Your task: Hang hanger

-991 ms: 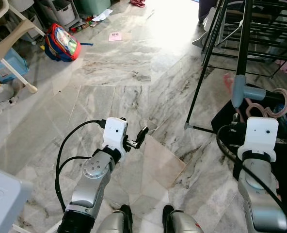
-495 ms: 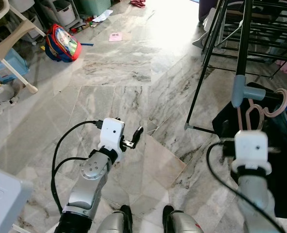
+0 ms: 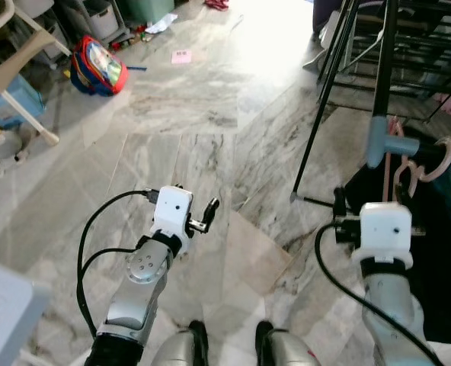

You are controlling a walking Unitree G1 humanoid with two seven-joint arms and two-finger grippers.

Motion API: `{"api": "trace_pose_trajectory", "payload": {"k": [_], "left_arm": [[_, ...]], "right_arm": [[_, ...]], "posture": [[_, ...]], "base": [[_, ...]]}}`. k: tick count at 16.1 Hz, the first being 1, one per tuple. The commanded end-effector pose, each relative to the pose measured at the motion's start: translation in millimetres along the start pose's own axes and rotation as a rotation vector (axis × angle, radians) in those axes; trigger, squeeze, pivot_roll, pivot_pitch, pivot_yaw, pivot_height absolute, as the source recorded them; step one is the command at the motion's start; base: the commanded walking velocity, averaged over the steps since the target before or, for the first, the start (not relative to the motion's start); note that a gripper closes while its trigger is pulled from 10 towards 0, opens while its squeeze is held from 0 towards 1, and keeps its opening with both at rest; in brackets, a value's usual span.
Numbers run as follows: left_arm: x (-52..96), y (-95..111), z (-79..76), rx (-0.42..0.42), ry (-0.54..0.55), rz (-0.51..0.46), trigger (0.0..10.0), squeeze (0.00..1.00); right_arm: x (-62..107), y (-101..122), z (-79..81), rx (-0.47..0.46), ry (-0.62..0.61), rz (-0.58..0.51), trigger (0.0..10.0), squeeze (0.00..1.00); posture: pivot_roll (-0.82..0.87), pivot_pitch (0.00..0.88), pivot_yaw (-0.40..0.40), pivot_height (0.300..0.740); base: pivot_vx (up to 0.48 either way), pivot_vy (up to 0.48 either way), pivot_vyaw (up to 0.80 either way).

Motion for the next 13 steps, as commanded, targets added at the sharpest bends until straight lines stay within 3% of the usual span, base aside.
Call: {"api": "trace_pose_trajectory", "payload": {"k": [1,6,12,13], "left_arm": [[3.5,-10,-0.8,-0.006,0.002,0.036,10.0,0.00],[2.4,-9,-0.1,-0.016,0.005,0.034,10.0,0.00],[1.0,-9,-2.4,-0.017,-0.001,0.031,10.0,0.00],[0.6,-9,-2.3,-0.017,-0.002,0.032,10.0,0.00]], "right_arm": [[2.9,-10,-1.2,-0.022,-0.009,0.050,10.0,0.00],[-0.1,-14,3.8,-0.094,0.004,0.087,10.0,0.00],[-2.4,-16,13.3,-0.093,0.048,0.103,10.0,0.00],[-3.1,-15,18.3,-0.142,0.077,0.099,10.0,0.00]], "posture": [[0.01,0.267,0.076,0.740],[0.01,0.264,0.077,0.740],[0.01,0.259,0.073,0.740],[0.01,0.258,0.072,0.740]], "base": [[-0.304,0.000,0.00],[-0.308,0.000,0.00],[-0.309,0.000,0.00],[-0.307,0.000,0.00]]}}
Point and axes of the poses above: a point about 5 cm out from each wrist's last joint towards the gripper, its own x axis pointing back from the gripper into the wrist, its own y axis along the axis of the wrist's last joint, z = x × y, the point moved 2 cm from there along -x, pointing out of the wrist towards the gripper, and after that the axes turned 8 degrees about -x, right-handed, at the moved point
